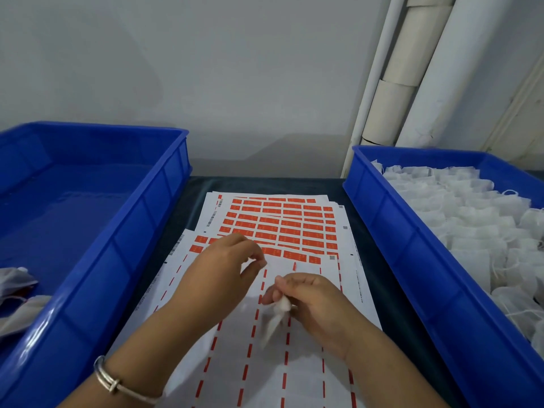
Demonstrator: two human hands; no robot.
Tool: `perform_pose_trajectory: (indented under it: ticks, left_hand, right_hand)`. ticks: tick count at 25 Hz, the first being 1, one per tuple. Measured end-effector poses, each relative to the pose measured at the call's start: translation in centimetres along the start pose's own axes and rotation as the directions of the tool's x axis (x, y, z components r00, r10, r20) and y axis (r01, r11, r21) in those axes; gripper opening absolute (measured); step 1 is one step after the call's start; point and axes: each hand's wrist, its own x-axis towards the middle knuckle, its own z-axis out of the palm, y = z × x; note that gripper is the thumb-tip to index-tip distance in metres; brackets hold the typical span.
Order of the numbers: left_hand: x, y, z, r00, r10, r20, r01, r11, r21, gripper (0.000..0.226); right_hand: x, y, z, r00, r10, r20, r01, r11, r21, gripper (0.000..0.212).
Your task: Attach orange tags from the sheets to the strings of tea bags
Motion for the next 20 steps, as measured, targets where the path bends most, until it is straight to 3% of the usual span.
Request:
perform_pose_trajectory:
  ticks: [4, 8, 11, 15, 18, 20]
  left_hand:
    - [1.5, -1.4, -0.5, 0.994, -0.106, 0.004, 0.105, 0.989, -0.103, 0.009]
    - [3.2, -3.6, 0.7, 0.908, -0.411, -0.083, 0.370, 0.878, -0.305, 0.011]
    - [3.5, -4.6, 2.9, 0.871, -0.491, 0.001, 0.486, 0.861, -0.153, 0.039]
    - [3.1, -5.1, 5.4, 0.868, -0.463, 0.181, 0.432, 0.882, 0.190, 0.086]
    - [2.9, -5.6, 5.9, 0.866, -0.461, 0.194, 0.441, 0.887, 0.139, 0.084]
    - [2.6, -5.6, 6.2, 0.871, -0.465, 0.159, 0.456, 0.885, 0.093, 0.079]
  right_hand:
    - [1.2, -0.5, 0.2, 0.998, -0.039, -0.049, 0.043, 0.995, 0.092, 0.028]
    - [2.7, -1.1, -0.2, 0.988, -0.031, -0.149, 0.064, 0.973, 0.223, 0.009]
    - [4.3, -1.4, -0.3, 0.973, -0.028, -0.229, 0.069, 0.983, 0.172, 0.006]
    - [6.7, -1.1, 0.0, 0.956, 0.035, -0.290, 0.027, 0.978, 0.208, 0.011]
    - [8.5, -0.9, 0.7, 0.943, 0.075, -0.323, -0.002, 0.975, 0.222, 0.010]
    - [9.8, -0.7, 1.1, 0.938, 0.028, -0.345, -0.020, 0.999, 0.027, 0.005]
